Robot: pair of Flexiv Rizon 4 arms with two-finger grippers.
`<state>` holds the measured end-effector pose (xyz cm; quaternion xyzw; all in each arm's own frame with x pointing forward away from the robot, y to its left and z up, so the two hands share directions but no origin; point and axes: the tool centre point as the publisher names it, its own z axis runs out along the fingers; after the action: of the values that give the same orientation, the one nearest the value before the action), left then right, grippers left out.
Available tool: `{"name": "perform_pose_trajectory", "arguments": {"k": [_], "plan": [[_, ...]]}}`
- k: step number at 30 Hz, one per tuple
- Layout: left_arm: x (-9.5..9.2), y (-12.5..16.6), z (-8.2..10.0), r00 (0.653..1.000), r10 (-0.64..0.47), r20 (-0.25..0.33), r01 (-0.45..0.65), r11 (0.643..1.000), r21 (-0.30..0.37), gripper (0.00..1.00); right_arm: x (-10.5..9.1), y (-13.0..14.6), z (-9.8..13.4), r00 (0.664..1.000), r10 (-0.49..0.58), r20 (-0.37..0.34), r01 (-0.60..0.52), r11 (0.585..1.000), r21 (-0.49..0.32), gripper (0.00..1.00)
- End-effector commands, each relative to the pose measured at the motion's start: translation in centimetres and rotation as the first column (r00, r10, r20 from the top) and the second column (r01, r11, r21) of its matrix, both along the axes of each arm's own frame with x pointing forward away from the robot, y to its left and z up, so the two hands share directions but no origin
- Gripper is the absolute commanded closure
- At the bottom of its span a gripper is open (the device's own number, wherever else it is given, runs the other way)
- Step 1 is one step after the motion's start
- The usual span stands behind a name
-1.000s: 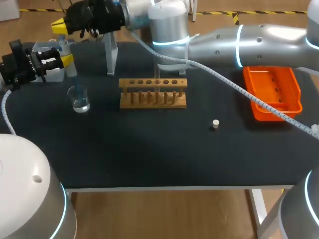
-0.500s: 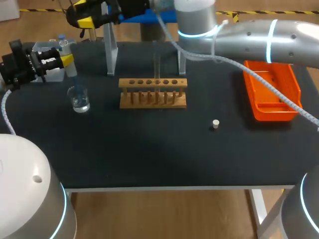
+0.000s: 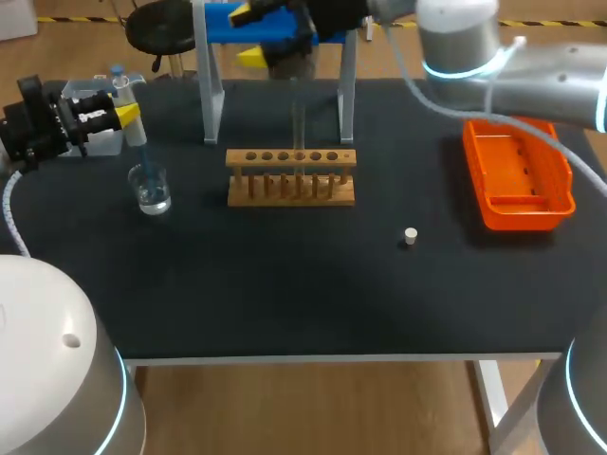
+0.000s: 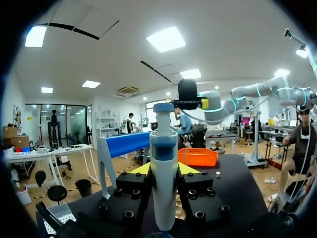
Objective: Invert the test tube, pick up the pipette, mount the tip to pipette, aspirate from beaker and dispense into the tube, eject the tip, return the pipette, and cap with the stopper.
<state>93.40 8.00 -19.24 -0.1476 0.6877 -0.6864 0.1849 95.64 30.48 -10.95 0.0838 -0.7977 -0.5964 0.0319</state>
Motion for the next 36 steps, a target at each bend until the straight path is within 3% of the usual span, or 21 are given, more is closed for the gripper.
{"name": "perform_pose_trajectory", "arguments": {"k": [1,14,36], "plan": [[0.0,0.1,0.0,1.0,-0.004,0.0,0.004,1.0,-0.001,1.0,-0.3,-4.6,-0.9,0.999,-0.045,-0.005,0.045,0.999,0.008,0.0],[0.0,0.1,0.0,1.0,-0.004,0.0,0.004,1.0,-0.001,1.0,0.5,-8.5,-6.5,1.0,-0.023,0.008,0.023,1.0,0.004,0.0],[0.0,0.1,0.0,1.0,-0.004,0.0,0.004,1.0,-0.001,1.0,1.2,-7.8,-13.1,1.0,-0.008,0.0,0.008,0.999,-0.042,0.0]]}}
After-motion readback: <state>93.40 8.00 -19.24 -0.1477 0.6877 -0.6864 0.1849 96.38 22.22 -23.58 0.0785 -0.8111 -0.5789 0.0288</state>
